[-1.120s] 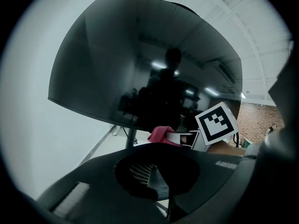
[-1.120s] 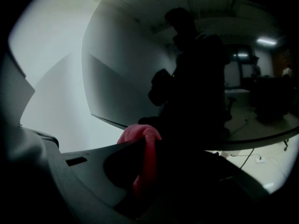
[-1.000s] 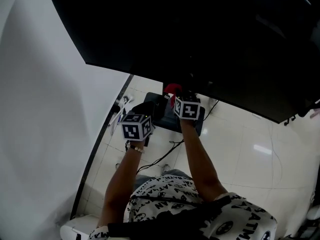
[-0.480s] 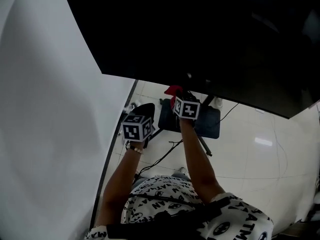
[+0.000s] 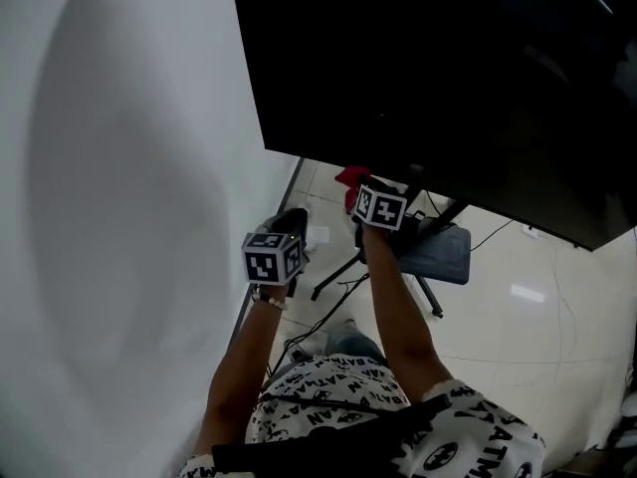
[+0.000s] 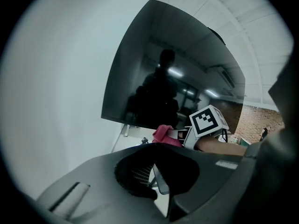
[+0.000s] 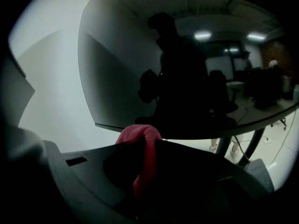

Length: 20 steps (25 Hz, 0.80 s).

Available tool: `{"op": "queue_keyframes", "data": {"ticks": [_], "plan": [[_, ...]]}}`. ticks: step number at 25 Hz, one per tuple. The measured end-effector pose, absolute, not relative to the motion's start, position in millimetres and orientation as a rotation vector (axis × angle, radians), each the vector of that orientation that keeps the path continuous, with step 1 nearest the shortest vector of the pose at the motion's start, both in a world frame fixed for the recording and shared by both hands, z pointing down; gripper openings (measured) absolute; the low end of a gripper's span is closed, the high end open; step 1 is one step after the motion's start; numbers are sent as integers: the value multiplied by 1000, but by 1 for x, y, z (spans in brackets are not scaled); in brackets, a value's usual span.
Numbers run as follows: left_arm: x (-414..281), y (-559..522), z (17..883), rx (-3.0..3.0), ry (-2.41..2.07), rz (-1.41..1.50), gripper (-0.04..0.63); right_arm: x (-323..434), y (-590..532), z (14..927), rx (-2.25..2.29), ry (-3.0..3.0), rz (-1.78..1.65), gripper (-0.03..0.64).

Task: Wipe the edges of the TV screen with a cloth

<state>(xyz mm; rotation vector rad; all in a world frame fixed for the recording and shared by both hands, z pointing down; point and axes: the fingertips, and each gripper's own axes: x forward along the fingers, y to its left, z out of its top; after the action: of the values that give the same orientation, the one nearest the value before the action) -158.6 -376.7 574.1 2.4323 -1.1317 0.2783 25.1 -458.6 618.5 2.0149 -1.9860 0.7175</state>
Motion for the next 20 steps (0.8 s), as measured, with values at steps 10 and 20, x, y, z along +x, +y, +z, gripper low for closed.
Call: {"op": "queue_keyframes", "data": {"ticks": [10, 20], "plan": [[-242, -407, 558, 2360, -1309, 207, 6, -87, -513, 614, 1914, -2140, 638, 54], [-295, -414, 538, 2317, -1431, 203, 6, -172, -550, 602, 1796, -2202, 583, 54]]}}
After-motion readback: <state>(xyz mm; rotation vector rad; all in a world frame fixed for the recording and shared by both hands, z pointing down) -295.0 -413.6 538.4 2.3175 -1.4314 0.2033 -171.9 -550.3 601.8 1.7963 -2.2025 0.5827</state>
